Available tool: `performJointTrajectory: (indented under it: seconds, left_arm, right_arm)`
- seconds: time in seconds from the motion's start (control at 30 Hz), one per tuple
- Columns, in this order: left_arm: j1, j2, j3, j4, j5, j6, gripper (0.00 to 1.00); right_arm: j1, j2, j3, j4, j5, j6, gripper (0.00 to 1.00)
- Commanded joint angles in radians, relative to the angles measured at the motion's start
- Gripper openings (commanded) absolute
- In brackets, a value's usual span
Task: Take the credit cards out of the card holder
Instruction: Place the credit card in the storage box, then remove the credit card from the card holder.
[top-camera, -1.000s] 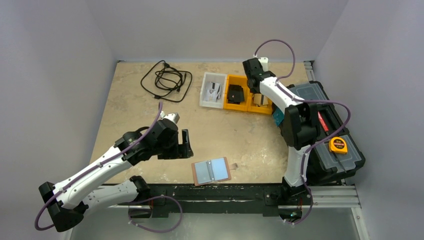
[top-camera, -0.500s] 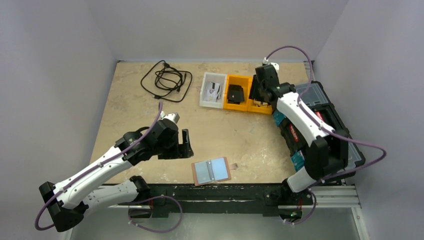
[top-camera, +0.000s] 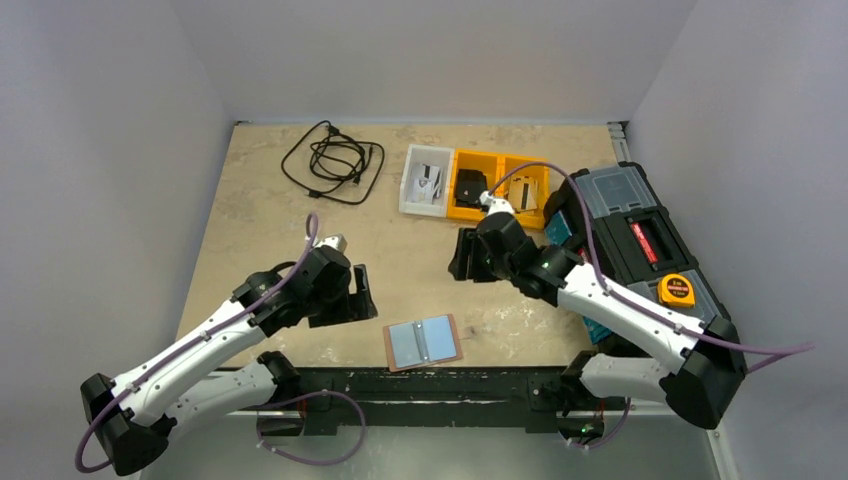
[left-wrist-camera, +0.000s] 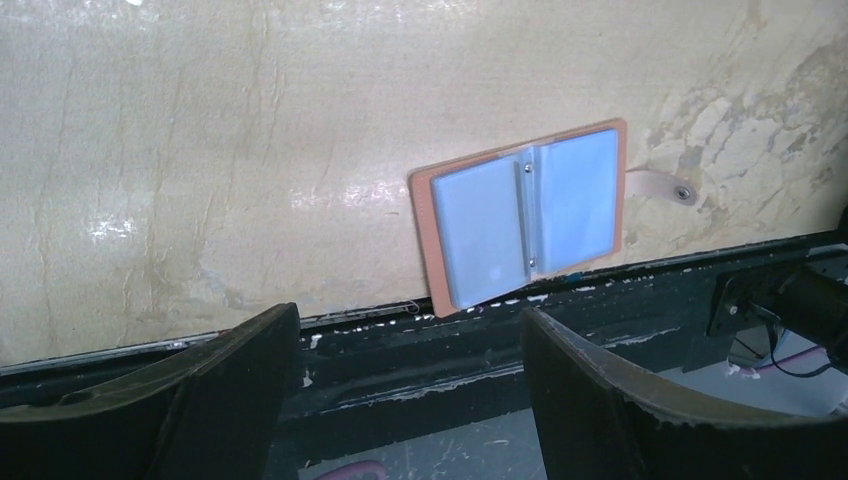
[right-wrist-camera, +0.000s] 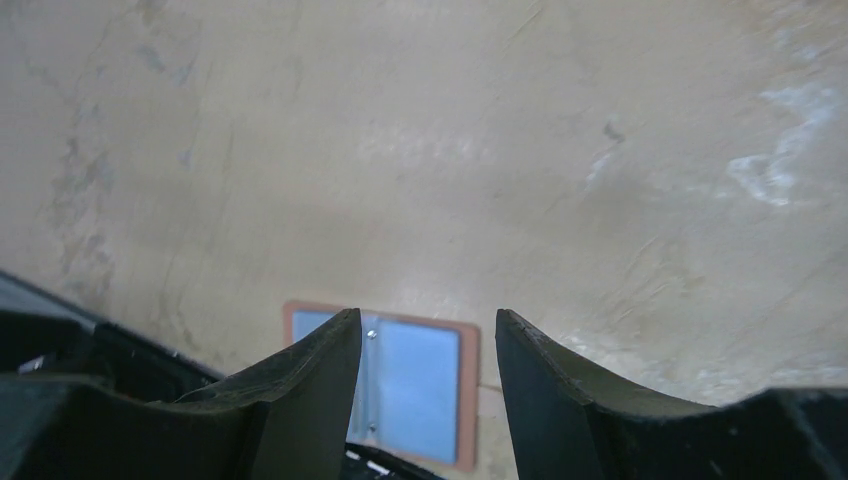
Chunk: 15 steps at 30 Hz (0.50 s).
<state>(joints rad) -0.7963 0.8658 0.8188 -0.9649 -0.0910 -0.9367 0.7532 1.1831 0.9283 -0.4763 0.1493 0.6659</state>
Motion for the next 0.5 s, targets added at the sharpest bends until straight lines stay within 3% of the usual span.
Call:
performJointTrajectory:
  seconds: [0.0,0.23,0.47]
  left_arm:
    - [0.021,-0.024,-0.033,0.022,-0.006,-0.037,0.81]
    - [0.052,-0.040,-0.090,0.020,-0.001,-0.056,0.83]
    - [0.065,-0.039,-0.125,0.033,0.004,-0.058,0.83]
  right_arm:
    - [0.143,0.004,-0.052,0.096,-0.001,0.132,0.52]
    - [0.396,0.135,-0.058,0.149,0.053,0.240,0.51]
    - [0.540,0.340,0.032,0.100,0.133,0.298,0.51]
